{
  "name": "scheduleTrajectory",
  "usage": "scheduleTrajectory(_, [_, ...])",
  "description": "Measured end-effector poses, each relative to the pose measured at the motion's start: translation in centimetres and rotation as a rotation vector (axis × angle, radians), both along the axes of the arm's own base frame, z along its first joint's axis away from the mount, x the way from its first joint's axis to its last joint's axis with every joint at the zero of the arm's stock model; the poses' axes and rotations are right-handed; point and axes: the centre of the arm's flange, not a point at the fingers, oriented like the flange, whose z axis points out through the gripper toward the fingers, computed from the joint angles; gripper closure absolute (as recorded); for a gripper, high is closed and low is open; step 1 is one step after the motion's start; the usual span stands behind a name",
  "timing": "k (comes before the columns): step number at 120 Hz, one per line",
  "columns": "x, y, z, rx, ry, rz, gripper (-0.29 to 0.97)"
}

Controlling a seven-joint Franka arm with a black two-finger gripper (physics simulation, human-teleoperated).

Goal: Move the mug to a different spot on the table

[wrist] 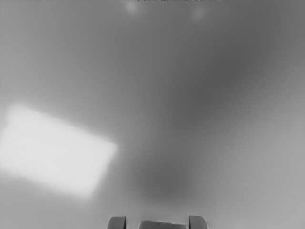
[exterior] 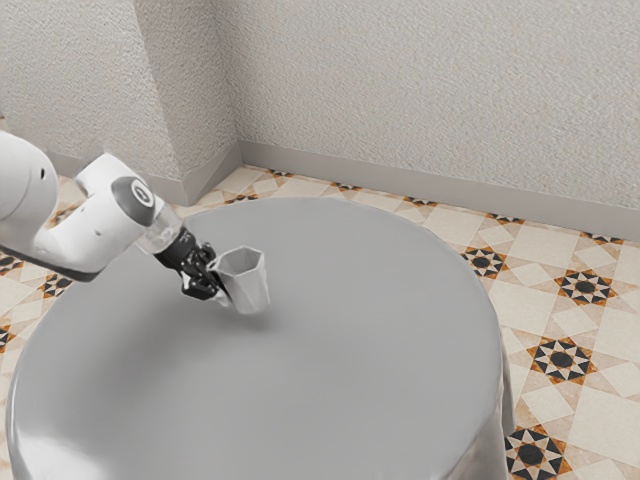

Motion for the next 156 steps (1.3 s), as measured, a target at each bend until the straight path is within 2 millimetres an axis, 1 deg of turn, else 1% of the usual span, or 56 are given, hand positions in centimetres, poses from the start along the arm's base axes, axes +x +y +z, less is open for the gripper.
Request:
scheduleTrajectory(16, [-0.7, -0.3, -1.0, 0.007, -0.004, -0.026, 0.72])
scheduleTrajectory(25, [-0.8, -1.0, -1.6, 0.004, -0.012, -0.045, 0.74])
scheduleTrajectory(36, [-0.9, -1.6, -2.1, 0.005, -0.018, -0.062, 0.75])
scheduleTrajectory(60, [-1.6, -1.7, -3.0, 0.012, -0.02, -0.087, 0.79])
scheduleTrajectory(102, [-2.2, -1.6, -4.6, 0.023, -0.014, -0.111, 0.79])
scheduleTrajectory(104, [-2.2, -1.6, -4.6, 0.023, -0.015, -0.112, 0.78])
scheduleTrajectory(123, [-2.1, -1.3, -4.5, 0.032, -0.033, -0.113, 0.43])
scheduleTrajectory(131, [-2.1, -1.2, -4.5, 0.037, -0.04, -0.115, 0.32])
scheduleTrajectory(142, [-2.2, 0.0, -4.4, 0.058, -0.044, -0.112, 0.2])
scheduleTrajectory(156, [-2.2, 1.1, -3.8, 0.106, -0.05, -0.142, 0.12])
